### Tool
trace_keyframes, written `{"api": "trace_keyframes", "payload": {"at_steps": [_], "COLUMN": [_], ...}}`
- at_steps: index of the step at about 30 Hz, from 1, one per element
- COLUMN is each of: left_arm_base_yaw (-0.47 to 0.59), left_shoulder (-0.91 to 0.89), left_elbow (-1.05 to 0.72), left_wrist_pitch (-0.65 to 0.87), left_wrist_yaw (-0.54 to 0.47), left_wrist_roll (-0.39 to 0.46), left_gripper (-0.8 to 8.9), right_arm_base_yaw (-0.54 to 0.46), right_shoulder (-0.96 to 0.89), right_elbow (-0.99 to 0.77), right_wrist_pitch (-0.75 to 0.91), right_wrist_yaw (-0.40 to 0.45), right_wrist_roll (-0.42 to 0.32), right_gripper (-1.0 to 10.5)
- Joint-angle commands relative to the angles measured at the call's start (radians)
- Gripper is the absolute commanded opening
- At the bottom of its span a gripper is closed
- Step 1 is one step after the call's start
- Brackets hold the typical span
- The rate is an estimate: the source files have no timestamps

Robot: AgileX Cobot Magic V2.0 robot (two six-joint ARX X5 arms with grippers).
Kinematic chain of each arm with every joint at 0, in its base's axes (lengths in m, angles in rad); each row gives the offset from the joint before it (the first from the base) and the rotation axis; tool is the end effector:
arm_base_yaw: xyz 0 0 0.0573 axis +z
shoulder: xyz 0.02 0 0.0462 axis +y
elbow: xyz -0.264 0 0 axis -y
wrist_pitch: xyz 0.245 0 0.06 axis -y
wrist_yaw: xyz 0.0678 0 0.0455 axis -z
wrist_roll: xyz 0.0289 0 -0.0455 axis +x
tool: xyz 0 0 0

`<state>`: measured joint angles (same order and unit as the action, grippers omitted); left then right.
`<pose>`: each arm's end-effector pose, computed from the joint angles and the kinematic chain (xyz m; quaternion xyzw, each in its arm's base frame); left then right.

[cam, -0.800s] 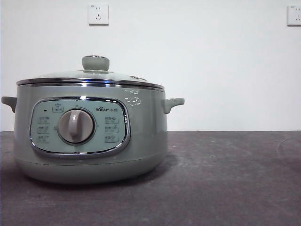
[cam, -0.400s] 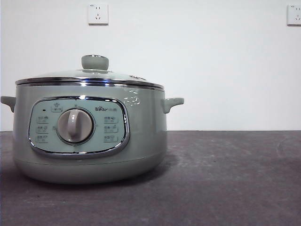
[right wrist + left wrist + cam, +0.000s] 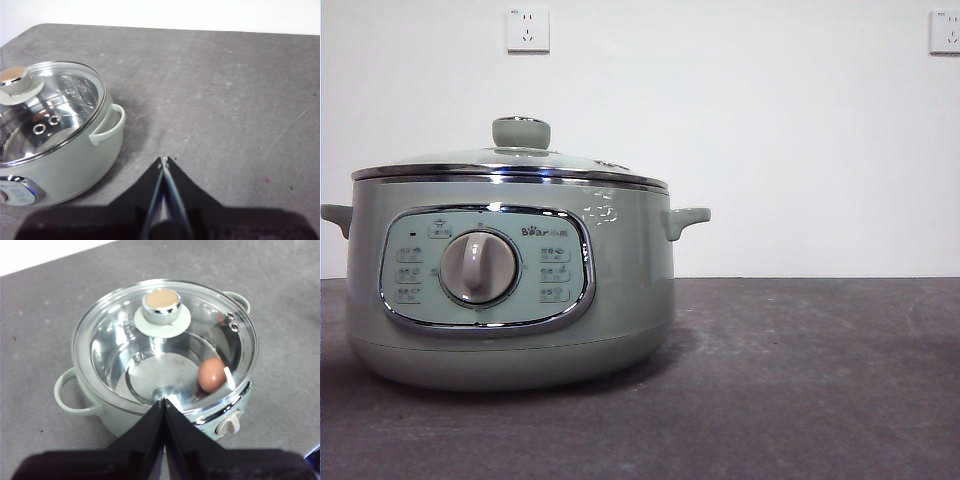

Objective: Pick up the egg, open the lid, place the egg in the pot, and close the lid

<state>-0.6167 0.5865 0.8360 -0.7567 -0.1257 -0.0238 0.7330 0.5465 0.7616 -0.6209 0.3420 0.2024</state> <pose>0.0894 -0.0590 0.3214 0.0798 0.2366 -0.2325 0.9400 0.0870 0.0653 0.3141 -0.0056 0.1914 0.1718 0.9663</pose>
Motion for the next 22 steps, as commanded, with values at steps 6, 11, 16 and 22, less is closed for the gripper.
{"api": "trace_keyframes", "payload": {"at_steps": [6, 11, 16, 22], "left_arm_base_yaw": [0.116, 0.276, 0.412, 0.488], "left_shoulder": [-0.128, -0.261, -0.394, -0.500], "left_elbow": [-0.042, -0.229, -0.460, -0.670], "left_wrist_pitch": [0.064, 0.282, 0.451, 0.565], "left_wrist_yaw": [0.005, 0.005, 0.084, 0.109], "left_wrist_roll": [0.081, 0.080, 0.081, 0.080], "left_gripper": [-0.03, -0.03, -0.03, -0.03], "right_arm_base_yaw": [0.001, 0.001, 0.001, 0.001], "right_shoulder": [-0.002, -0.002, -0.002, -0.002], "right_elbow": [-0.009, -0.009, -0.009, -0.009], "right_wrist_pitch": [0.005, 0.005, 0.005, 0.005], "right_wrist_yaw": [0.004, 0.004, 0.005, 0.004], "right_wrist_roll": [0.010, 0.010, 0.010, 0.010], "right_gripper": [0.0, 0.0, 0.0, 0.0]}}
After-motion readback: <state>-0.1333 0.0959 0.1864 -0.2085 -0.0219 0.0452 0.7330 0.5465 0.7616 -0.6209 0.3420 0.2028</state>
